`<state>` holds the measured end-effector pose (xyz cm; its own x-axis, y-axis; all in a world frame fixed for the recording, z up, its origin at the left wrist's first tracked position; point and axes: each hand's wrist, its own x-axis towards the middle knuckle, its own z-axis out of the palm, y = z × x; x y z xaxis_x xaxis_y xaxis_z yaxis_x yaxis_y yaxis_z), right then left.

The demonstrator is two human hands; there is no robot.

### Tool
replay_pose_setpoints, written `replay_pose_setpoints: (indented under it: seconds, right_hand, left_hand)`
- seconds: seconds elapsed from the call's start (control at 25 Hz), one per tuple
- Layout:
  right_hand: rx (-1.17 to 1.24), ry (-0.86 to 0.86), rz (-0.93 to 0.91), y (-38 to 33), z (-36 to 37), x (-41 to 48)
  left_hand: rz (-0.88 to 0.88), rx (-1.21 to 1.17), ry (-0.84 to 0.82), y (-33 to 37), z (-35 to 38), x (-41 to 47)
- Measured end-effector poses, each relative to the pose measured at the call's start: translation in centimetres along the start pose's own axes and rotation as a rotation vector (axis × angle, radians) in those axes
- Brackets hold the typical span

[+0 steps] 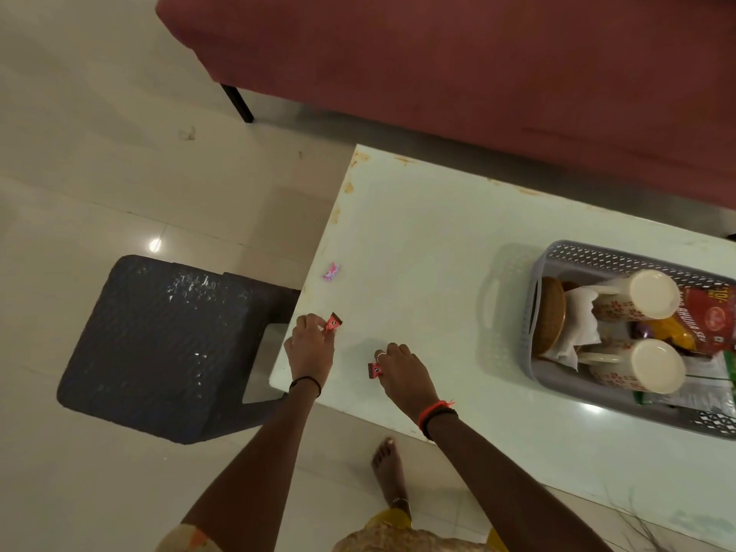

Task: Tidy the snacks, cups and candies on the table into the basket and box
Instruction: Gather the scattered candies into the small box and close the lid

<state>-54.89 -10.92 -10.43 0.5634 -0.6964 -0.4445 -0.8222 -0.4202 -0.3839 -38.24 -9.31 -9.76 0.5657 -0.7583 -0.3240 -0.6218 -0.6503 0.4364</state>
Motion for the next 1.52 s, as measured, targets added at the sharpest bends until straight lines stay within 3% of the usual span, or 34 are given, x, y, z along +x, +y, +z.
replay_pose_setpoints:
  seconds: [0.24,0.36,0.48,0.8,1.04,1.2,1.52]
  right_hand:
    - [0.069,0.044,0.033,0.8,-0.8,-0.2]
    - [0.100,0.065,0.043,1.8,-1.1,-0.2]
    - [0.145,0.098,0.078,2.9,-1.9,-0.3]
    - [0.302,0.223,0.246,5.3,-5.4,-0.8]
    - [0.458,0.326,0.310,7.1,-7.2,-1.9]
    - [0.554,0.378,0.384,9.3,-7.9,-4.1]
    - [0.733,0.532,0.510,14.9,-12.4,-10.7]
  left_hand:
    - [0.171,-0.035,0.025,4.0,-1.4,6.4]
    - [0.214,0.120,-0.005,5.7,-0.2,8.5]
    - [0.206,0.193,-0.012,6.1,0.8,9.7]
    - [0.199,0.108,-0.118,6.6,0.3,10.2]
    - [0.121,0.000,-0.070,6.7,0.4,8.4]
    - [-0.033,-0.218,-0.006,8.3,0.2,5.9]
    - [-0.300,-0.630,0.009,17.8,0.2,-0.8]
